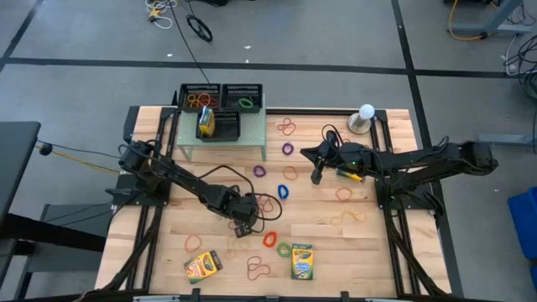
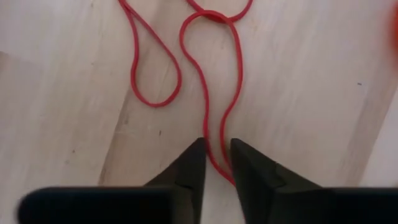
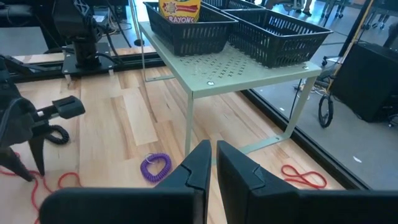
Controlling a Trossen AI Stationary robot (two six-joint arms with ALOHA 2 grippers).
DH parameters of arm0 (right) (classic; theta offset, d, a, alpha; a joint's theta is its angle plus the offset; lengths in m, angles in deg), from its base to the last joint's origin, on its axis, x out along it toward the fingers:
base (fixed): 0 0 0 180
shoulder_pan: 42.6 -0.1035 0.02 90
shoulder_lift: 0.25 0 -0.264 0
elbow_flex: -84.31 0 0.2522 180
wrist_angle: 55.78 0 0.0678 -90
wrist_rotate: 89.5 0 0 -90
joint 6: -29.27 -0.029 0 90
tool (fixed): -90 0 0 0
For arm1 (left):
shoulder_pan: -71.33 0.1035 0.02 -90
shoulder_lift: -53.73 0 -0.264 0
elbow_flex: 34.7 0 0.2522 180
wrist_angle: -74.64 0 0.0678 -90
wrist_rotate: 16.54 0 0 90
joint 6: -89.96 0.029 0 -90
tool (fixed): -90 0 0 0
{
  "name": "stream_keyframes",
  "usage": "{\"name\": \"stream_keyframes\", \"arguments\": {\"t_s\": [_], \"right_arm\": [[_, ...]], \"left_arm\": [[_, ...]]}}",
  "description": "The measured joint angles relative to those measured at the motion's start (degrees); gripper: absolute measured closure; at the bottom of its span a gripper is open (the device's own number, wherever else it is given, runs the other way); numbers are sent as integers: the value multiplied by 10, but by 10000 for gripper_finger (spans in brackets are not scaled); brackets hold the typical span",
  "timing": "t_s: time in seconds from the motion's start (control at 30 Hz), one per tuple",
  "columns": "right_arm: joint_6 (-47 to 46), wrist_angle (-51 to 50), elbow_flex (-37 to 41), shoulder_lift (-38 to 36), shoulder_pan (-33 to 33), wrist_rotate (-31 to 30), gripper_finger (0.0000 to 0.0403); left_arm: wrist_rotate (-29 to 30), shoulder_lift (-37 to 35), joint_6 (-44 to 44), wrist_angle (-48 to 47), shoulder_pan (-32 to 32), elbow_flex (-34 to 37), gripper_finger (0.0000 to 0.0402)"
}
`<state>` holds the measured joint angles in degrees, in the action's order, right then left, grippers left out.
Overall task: Pick & Place Office Desk Supplies
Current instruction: Put the red rubber band into the top left black bin on the shelf
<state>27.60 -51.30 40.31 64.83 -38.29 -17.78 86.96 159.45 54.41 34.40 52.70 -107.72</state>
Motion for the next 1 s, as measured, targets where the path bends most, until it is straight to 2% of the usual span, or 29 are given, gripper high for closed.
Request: {"name": "stream_keyframes", "arguments": {"t_s": [0.17,0.3,0.47,0.83,1.0], "right_arm": [[0,0,0,0,0,0,366],[0,0,0,0,0,0,366],[0,0,0,0,0,0,366],[0,2,0,0,0,0,366],[0,2,0,0,0,0,366]], "left_arm": [[-5,-2,7,-2,2,0,393],[-17,-20,10,-14,8,3,397],[-1,-86,21,-21,7,2,398],[105,-271,51,-22,10,2,398],[147,-353,92,-16,45,2,398]]}}
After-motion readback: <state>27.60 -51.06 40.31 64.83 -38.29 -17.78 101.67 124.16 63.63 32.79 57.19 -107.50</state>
